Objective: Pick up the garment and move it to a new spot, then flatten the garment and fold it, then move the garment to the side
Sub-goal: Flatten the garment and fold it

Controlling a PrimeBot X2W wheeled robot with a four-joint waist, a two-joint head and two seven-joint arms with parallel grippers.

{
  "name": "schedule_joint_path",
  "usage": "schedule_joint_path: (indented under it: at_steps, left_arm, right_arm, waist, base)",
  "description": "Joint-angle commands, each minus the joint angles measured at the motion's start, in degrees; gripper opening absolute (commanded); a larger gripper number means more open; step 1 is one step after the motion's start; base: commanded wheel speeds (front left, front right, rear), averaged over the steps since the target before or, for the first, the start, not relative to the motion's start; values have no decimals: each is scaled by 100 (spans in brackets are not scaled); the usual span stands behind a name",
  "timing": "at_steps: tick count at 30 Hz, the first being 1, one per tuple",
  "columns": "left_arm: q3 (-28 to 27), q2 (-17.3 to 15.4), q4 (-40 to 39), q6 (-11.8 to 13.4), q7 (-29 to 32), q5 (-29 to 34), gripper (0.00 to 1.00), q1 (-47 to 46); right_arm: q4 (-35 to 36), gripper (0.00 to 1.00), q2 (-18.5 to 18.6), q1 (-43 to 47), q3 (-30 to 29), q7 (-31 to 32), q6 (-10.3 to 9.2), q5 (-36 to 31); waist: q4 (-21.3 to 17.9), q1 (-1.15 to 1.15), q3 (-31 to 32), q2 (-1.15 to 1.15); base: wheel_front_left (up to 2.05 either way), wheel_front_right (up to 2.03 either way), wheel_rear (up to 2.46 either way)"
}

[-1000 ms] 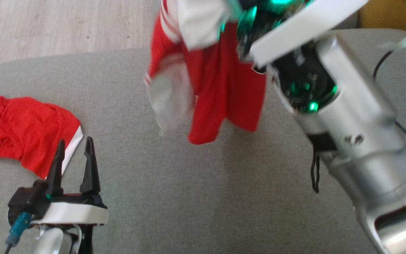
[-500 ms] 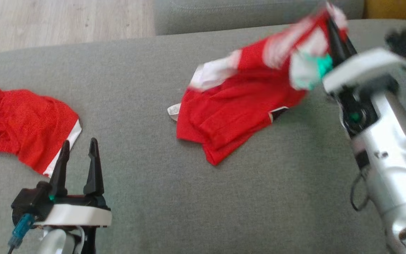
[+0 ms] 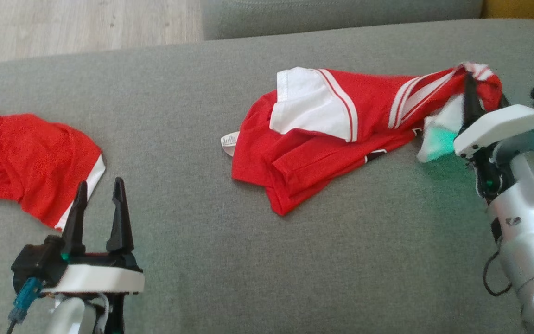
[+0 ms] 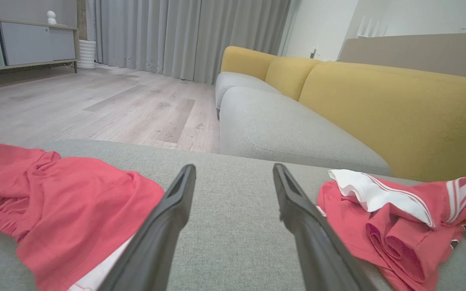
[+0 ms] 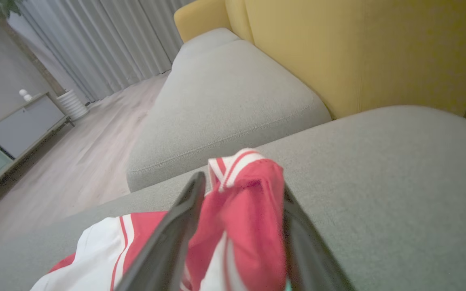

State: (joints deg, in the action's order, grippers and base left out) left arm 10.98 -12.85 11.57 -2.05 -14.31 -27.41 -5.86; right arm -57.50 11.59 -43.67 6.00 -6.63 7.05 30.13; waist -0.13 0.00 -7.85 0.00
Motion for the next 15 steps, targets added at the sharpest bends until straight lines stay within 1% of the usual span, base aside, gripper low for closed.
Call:
schedule_joint_path:
  at_steps: [1, 4, 7, 12, 15]
  left_arm:
    - [-261, -62, -125, -17, -69, 69, 100, -212]
    - [-307, -43, -83, -30, -69, 85, 100, -137]
    - [-377, -30, -67, -28, -69, 96, 100, -20]
    - [-452, -6, -119, -29, -69, 129, 100, 156]
    - [-464, 5, -158, -30, -69, 160, 100, 217]
  right_arm:
    - [295, 100, 55, -33, 164, -113, 44, -273]
    - [665, 100, 114, 198, 256, -249, 44, -875]
    - [1291, 100, 47, 656, 229, -257, 44, -1409]
    - [2815, 100, -238, 1899, 33, -48, 44, -2056]
    - [3755, 100, -488, 2712, -97, 102, 44, -2249]
  waist:
    - [-38, 0, 90, 0]
    - [-86, 0, 236, 0]
    - [-155, 0, 371, 0]
    - [-223, 0, 468, 0]
    - [-238, 0, 474, 0]
  base:
    - [0, 0, 0]
    - [0, 0, 0]
    - [0, 0, 0]
    - [0, 0, 0]
    - [0, 0, 0]
